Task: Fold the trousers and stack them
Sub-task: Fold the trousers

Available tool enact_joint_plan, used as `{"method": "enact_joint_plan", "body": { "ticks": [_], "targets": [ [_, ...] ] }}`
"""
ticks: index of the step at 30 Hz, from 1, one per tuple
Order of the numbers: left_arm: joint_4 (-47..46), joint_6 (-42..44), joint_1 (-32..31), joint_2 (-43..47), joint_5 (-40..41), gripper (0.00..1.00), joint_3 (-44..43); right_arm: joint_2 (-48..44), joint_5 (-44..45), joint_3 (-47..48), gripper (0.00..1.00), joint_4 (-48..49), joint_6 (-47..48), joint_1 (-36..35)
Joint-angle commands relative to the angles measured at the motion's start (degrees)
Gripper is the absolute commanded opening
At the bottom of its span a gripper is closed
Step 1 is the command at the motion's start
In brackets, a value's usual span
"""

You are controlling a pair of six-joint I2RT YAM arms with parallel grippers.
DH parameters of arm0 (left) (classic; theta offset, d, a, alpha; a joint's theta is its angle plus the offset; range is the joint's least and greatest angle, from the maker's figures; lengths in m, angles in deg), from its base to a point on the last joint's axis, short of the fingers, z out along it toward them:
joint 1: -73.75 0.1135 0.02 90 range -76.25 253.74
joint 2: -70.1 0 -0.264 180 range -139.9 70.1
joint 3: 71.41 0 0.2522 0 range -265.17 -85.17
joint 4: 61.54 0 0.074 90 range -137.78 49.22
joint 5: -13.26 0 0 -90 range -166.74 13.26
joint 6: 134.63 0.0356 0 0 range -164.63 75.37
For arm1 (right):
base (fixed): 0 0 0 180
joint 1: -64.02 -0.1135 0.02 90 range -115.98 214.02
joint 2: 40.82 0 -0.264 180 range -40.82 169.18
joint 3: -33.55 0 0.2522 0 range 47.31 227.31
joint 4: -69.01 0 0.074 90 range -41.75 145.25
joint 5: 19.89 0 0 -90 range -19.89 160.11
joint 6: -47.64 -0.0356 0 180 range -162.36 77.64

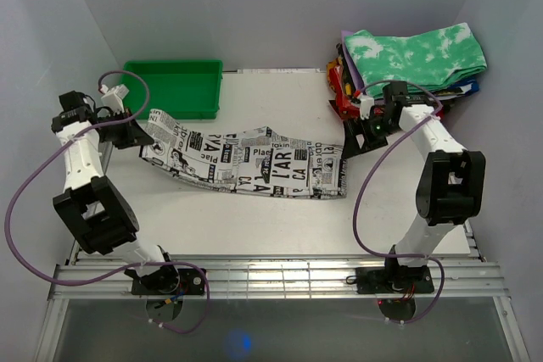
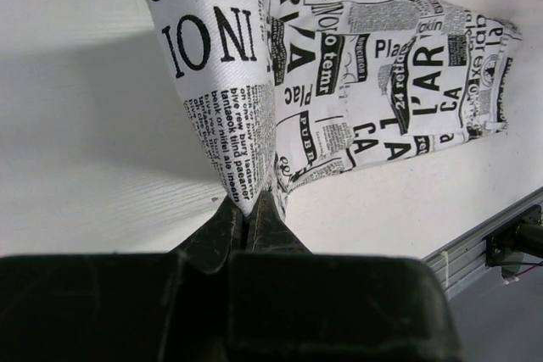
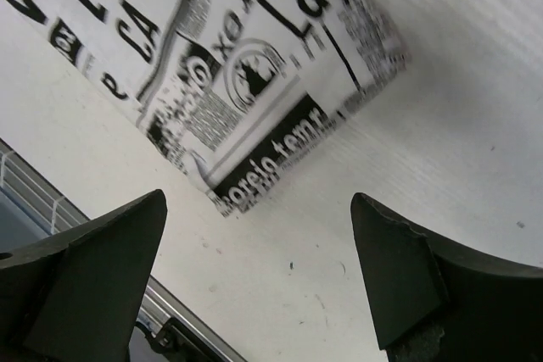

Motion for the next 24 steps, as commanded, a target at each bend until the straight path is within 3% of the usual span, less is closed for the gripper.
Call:
{"method": "enact_joint_plan", "body": {
  "ticks": [1,7,11,17,23,24],
  "targets": [
    [5.48,0.07,-0.56,1.35,-4.59,0.00,-6.36,1.35,0.67,-5.84,0.94,2.16,-2.77,2.95],
    [5.21,-5.03,-7.94,0.65,-3.72,0.00,-9.18,5.22,-8.37,-11.10,0.91,9.16,-8.99,3.48],
    [3.99,-8.19,-11.63,1.00,-3.19,0.00,-9.71,6.80,-9.88,-15.76,0.80,16.54,-14.10,3.39],
    [0.39,-15.82,-22.25,2.23,0.66,0.00,-10.50,10.05,-10.59,-19.63,0.65,23.24,-18.59,1.99],
    [-9.78,-30.77,-35.44,2.59,11.64,0.00,-6.73,8.91,-9.09,-23.94,0.38,28.43,-22.71,1.37],
    [-11.47,-34.36,-39.38,2.50,16.01,0.00,-5.07,8.82,-8.92,-24.82,0.29,29.40,-23.60,1.20]
  ]
}}
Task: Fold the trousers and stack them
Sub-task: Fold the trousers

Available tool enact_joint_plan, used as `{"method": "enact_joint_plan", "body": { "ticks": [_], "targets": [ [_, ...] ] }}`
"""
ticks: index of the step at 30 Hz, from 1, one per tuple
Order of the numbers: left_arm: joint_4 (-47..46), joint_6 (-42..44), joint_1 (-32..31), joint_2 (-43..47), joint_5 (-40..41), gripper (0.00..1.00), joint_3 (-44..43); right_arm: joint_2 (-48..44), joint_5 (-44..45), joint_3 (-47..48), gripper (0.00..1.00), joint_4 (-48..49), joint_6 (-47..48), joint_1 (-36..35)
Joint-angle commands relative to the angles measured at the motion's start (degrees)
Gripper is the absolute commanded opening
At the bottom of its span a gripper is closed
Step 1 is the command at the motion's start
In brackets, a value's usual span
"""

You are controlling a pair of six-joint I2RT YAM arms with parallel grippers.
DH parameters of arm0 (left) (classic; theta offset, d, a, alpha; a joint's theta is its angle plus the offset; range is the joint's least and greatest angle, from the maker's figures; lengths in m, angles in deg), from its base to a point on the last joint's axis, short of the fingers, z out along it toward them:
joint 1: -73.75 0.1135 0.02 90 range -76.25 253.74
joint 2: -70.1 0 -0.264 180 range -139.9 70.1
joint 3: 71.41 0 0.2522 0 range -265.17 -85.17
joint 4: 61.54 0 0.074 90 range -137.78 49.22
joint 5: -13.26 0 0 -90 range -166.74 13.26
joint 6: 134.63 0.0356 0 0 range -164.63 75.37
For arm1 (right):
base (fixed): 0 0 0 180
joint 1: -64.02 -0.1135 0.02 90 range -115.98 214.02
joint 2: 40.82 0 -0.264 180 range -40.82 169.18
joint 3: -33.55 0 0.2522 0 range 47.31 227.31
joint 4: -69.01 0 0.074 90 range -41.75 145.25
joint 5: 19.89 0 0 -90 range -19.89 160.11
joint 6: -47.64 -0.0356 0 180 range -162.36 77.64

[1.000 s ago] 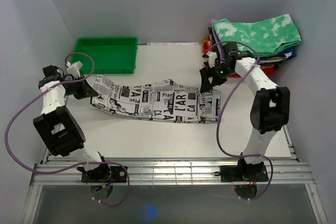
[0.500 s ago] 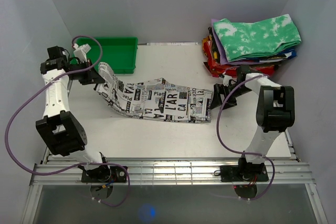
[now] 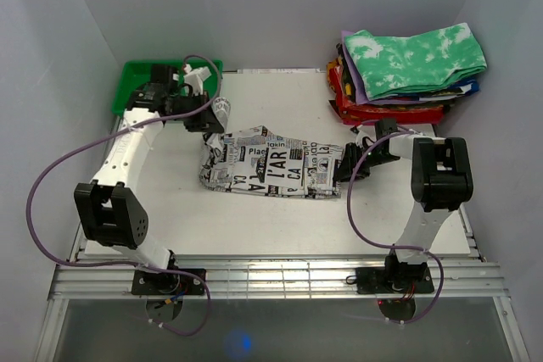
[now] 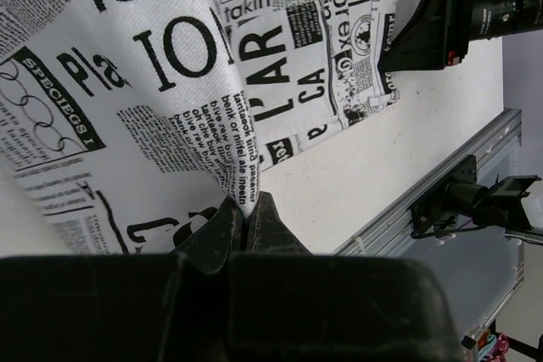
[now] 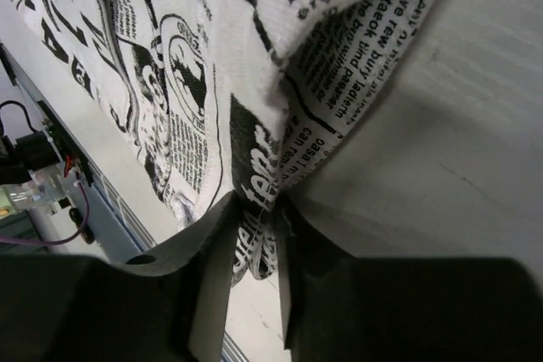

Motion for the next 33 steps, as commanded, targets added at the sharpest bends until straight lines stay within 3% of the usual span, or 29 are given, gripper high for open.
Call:
{"method": "enact_joint_plan", "body": {
  "ticks": [1,3,5,8,17,33],
  "targets": [
    [-8.92,-12.92,-8.35,2.35,9.71,0.00,2.86,0.65,4.57,-3.54,0.25,5.36,-3.25,-0.99],
    [-12.53,-16.44,-13.97,0.77,14.20,0.00,4.09,-0.40,5.27,-5.47,0.13,6.24,-4.05,-1.34],
    [-14.29,-20.84,-17.49,-0.99,16.13,0.00,3.92,-1.80,6.06,-6.70,0.08,7.38,-4.49,-1.78],
    [-16.48,-26.11,-24.60,-4.42,19.38,0.00,3.48,-3.04,7.03,-8.72,0.08,8.00,-4.75,-2.04],
    [-20.45,-34.29,-37.18,-17.06,25.09,0.00,-2.75,-4.71,8.70,-10.39,0.08,8.53,-5.98,-2.40],
    [-19.75,-40.62,-44.40,-26.57,30.55,0.00,-12.43,-7.17,10.11,-13.04,0.08,9.85,-7.92,-4.07]
  ]
}}
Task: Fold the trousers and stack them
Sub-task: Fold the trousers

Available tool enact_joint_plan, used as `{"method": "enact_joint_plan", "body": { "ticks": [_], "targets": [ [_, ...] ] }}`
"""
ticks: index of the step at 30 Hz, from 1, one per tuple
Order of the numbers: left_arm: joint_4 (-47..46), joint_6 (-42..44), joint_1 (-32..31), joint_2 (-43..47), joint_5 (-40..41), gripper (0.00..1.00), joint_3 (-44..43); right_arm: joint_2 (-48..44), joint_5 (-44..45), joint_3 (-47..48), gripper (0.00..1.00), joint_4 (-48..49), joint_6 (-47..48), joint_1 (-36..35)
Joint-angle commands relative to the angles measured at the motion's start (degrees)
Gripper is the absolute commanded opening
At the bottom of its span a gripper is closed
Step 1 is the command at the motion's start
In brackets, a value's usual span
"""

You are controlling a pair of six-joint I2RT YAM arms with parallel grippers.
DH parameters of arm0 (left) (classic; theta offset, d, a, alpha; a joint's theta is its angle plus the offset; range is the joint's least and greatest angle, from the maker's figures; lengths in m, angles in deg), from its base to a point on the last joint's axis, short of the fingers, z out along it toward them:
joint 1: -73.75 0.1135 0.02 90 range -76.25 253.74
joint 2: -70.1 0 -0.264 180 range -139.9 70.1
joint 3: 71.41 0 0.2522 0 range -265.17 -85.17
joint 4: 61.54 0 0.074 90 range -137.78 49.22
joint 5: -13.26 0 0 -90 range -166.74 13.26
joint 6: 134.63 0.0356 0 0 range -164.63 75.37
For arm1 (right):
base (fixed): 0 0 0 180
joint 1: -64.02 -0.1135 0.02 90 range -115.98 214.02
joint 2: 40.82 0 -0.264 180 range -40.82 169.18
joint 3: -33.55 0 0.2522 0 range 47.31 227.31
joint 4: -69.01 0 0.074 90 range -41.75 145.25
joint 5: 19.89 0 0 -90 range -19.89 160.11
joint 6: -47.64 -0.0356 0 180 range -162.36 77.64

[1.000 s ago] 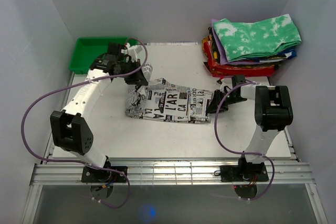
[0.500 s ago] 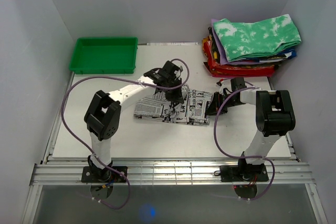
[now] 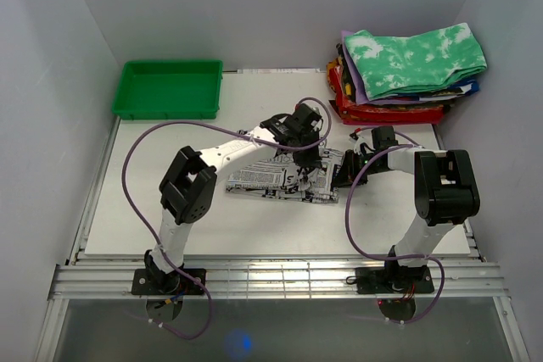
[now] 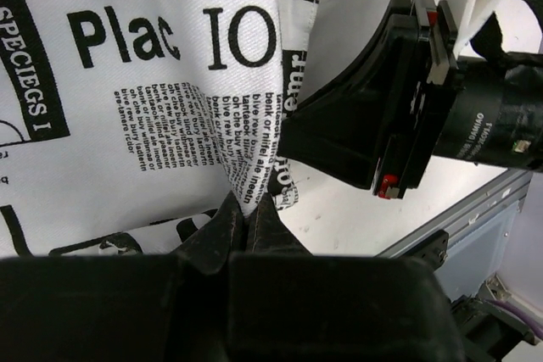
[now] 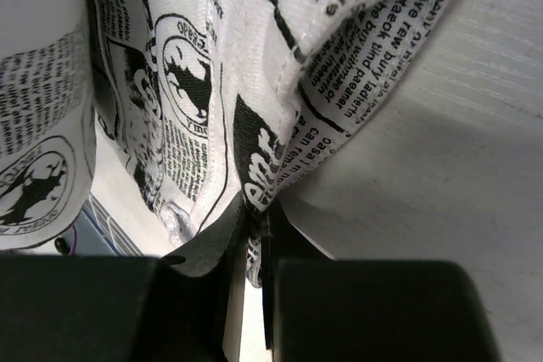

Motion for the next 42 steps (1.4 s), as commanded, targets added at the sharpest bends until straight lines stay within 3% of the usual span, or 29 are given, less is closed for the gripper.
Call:
{"method": "enact_joint_plan", "body": {
  "ticks": [1,32,35,36,42],
  "targets": [
    [-0.69,-2.51,-0.71,-0.91,1.72,0.00,-2.99,0.45,5.85,-2.11,0.08,-1.54,0.45,-1.27],
    [-1.21,-5.94,-3.79,-8.04,-2.40,0.00,-7.83,-0.60,6.29,-2.11,0.08,-1.89,-0.69,-2.32],
    [-1.21,-4.80,-3.44,-7.51,-1.70,0.28,-7.39,-0.86,8.29,-0.09,0.20,-4.87,1.59,-1.89],
    [-1.30,-3.66,-3.17,-6.46,-1.87,0.45,-7.04,-1.13,8.66,1.74,0.25,-7.58,2.38,-1.45],
    [-1.30,3.02,-0.54,0.21,-4.15,0.59,-6.24,-4.02,13.31,7.46,0.30,-19.72,14.76,4.17]
  ]
}}
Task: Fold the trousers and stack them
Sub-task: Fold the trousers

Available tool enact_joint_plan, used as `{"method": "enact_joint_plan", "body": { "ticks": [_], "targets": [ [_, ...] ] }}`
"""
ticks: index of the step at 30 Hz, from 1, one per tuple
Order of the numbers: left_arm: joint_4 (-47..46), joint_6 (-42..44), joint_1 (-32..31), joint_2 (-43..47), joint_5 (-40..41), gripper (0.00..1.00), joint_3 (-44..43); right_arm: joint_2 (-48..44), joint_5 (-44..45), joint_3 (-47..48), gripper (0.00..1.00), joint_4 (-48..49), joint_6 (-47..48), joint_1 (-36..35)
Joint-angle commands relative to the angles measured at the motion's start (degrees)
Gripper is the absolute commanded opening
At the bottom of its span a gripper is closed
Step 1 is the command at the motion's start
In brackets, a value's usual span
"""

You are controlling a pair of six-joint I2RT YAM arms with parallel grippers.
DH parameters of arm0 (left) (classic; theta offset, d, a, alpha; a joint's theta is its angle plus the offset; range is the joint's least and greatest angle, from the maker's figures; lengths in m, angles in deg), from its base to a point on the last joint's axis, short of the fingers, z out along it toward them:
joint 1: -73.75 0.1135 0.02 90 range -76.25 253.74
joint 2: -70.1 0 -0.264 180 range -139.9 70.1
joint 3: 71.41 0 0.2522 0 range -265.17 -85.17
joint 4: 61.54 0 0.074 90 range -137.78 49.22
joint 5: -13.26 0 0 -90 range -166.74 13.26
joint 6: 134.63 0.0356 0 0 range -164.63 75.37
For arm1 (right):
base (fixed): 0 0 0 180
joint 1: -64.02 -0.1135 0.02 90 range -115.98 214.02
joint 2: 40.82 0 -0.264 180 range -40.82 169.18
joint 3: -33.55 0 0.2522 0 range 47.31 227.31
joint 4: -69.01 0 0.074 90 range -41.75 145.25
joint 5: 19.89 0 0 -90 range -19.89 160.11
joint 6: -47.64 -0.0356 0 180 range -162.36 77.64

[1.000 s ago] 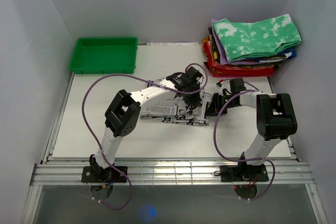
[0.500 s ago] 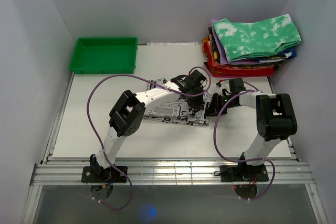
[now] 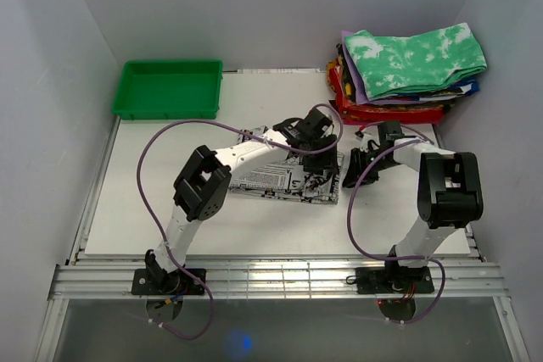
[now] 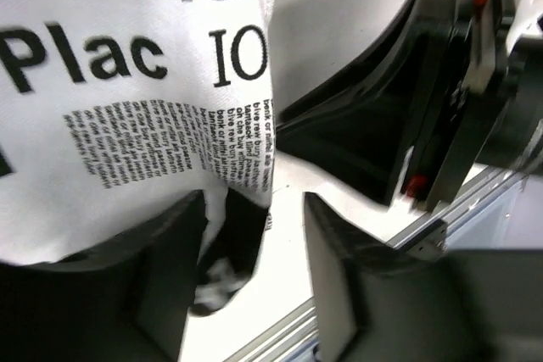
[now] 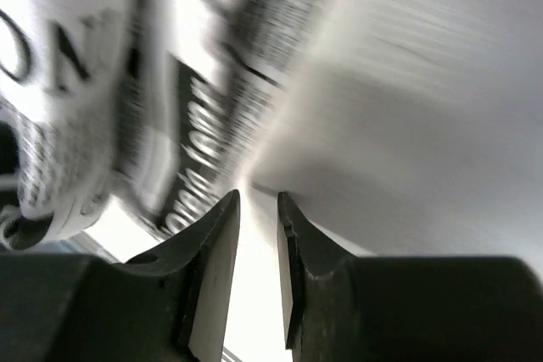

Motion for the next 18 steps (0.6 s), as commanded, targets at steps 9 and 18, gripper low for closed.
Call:
{"method": "enact_joint_plan", "body": {
  "ticks": [9,18],
  "targets": [
    [-6.48,8.74,9.83,23.28,-14.63,0.95,10.45,-6.83,-6.56,16.74,0.52,-21.09,16.73,7.75],
    [-15.27,17.52,30.49,32.18,-43.89,0.71,28.83,-1.57,-16.15,21.93,0.64,-10.27,9.16,-9.99]
  ]
}}
